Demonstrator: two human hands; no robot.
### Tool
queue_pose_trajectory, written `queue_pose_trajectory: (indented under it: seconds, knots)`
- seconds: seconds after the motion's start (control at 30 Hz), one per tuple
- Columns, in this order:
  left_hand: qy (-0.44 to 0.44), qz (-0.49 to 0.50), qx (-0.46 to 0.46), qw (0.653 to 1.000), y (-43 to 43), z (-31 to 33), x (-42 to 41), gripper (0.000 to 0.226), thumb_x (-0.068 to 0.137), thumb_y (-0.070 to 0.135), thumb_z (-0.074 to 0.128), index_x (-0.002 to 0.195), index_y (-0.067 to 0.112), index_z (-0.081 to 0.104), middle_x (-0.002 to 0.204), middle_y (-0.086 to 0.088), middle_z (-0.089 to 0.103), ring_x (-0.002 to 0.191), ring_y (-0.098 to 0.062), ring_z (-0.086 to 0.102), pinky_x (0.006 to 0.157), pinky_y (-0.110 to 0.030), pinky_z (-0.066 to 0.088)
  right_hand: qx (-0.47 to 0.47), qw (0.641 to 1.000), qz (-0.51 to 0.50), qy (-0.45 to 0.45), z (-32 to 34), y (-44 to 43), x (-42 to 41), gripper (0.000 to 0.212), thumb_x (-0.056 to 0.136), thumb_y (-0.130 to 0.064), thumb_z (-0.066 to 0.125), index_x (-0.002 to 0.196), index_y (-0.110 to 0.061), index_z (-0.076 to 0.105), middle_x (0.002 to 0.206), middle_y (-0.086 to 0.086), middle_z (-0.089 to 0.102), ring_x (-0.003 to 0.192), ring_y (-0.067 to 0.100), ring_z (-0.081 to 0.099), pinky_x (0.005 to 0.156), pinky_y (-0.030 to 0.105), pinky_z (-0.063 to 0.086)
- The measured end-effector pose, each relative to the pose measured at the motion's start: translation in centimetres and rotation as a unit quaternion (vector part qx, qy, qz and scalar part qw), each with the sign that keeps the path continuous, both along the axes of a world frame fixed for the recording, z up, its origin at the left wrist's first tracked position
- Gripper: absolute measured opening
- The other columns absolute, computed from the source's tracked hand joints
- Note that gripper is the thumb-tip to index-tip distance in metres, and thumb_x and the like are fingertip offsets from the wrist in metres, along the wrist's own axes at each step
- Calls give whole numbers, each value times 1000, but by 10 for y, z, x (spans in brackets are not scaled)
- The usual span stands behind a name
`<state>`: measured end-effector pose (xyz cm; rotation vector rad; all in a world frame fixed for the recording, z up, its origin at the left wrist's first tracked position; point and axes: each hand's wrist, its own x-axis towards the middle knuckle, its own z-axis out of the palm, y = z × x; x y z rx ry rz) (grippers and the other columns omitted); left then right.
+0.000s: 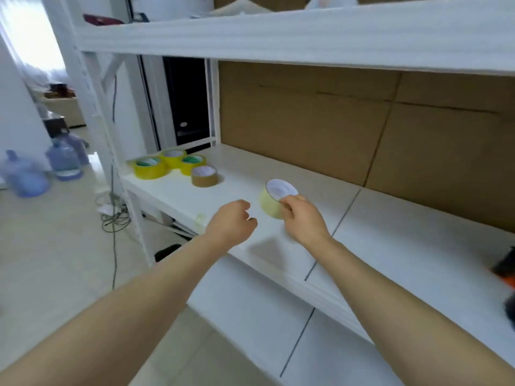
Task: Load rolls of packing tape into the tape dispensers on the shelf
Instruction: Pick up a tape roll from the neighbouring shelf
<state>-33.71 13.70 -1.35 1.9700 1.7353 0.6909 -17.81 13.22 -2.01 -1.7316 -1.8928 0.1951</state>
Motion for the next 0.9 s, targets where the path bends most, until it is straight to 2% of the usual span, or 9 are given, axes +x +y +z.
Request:
queue_pose_trajectory:
  seconds: [0.1,0.2,0.33,0.43,0.53,0.7,0.8,0.87,0.9]
  knots:
    - [-4,47,-9,999,22,-4,-73,45,88,23,53,130,11,49,115,-4,64,112,-24,55,91,-32,45,4,999,43,6,-5,38,-67,30,89,-4,42,110,-12,61,121,9,57,107,30,55,80,32,43]
    - [-6,80,-13,997,44,-10,-128,30,87,21,53,116,16,55,110,-6,67,111,-26,57,91,-32,45,-7,998,66,8,-7,70,-116,32,92,-10,41,117,-14,60,123,9,55,108,29,54,82,30,41]
    - [1,108,-20,994,79,-21,-176,27,88,19,51,113,11,57,88,-1,63,89,-22,53,74,-26,38,-13,994,112,10,-12,114,-163,30,95,-16,41,119,-17,59,124,7,57,109,27,53,81,27,39]
    - [-6,125,-24,992,109,-26,-200,28,88,18,52,115,12,58,92,-6,63,92,-25,57,74,-28,39,-36,990,134,3,-17,150,-192,25,93,-14,44,107,-14,64,109,7,63,100,26,55,79,34,46]
    - [-7,151,-28,988,147,-32,-221,38,88,19,53,124,8,55,106,-8,68,103,-25,58,77,-28,40,-60,986,154,-19,-29,197,-216,17,85,-9,45,75,-13,57,81,4,52,82,25,51,63,33,37]
    - [12,171,-48,984,212,-31,-246,46,88,21,55,132,11,50,119,-5,64,114,-24,55,90,-28,41,-92,970,216,-63,-47,276,-251,25,92,-15,48,108,-13,67,117,14,48,105,28,52,86,33,43]
    - [20,178,-51,983,248,-31,-264,46,87,24,55,131,13,51,121,-3,63,116,-23,55,94,-29,42,-93,962,232,-113,-47,305,-269,23,89,-16,48,97,-13,69,107,12,56,98,31,55,75,35,46]
    - [12,178,-49,983,267,-32,-275,45,86,22,55,130,13,53,120,-3,64,115,-23,56,95,-30,43,-86,964,230,-103,-39,314,-278,19,85,-21,50,84,-18,69,91,-1,59,90,24,54,62,30,40]
    - [11,174,-46,984,274,-32,-279,44,86,21,55,129,12,53,120,-4,64,115,-24,56,96,-30,43,-80,968,222,-91,-34,319,-281,21,85,-23,50,91,-21,70,94,-7,59,93,18,53,64,27,38]
